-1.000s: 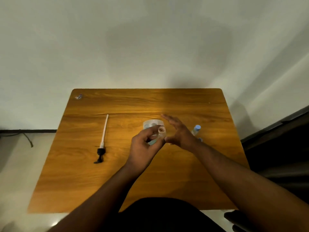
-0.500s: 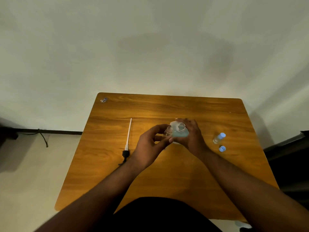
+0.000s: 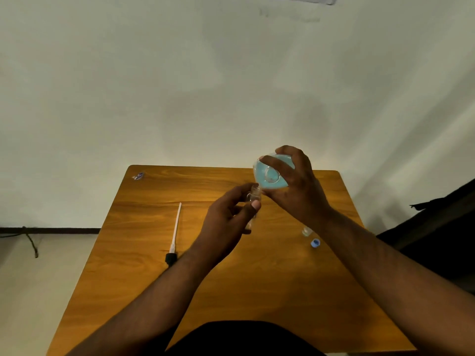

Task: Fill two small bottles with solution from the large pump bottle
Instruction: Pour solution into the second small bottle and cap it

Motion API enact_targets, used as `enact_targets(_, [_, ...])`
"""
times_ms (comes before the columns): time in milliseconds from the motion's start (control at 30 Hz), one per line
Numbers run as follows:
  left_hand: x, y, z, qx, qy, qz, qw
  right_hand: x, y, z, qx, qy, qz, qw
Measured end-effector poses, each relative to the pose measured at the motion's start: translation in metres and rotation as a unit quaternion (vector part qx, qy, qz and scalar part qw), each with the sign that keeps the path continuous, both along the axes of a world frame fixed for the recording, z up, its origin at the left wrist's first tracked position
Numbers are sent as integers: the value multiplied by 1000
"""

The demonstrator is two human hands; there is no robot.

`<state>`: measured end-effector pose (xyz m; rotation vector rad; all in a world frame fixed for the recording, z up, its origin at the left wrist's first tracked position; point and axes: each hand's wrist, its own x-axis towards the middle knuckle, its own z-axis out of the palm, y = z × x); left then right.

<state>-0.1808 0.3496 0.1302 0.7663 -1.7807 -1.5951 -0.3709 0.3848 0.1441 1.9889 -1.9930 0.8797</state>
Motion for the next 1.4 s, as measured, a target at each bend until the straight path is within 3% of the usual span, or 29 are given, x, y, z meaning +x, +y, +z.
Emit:
enact_targets(533, [-31,17,34,-30,25,-25,999,-21,14,44,-20,107,-4,994])
enact_targets(1400, [-35,15,46,-42,56,-38,997,-22,15,67,-56,172,-17,983])
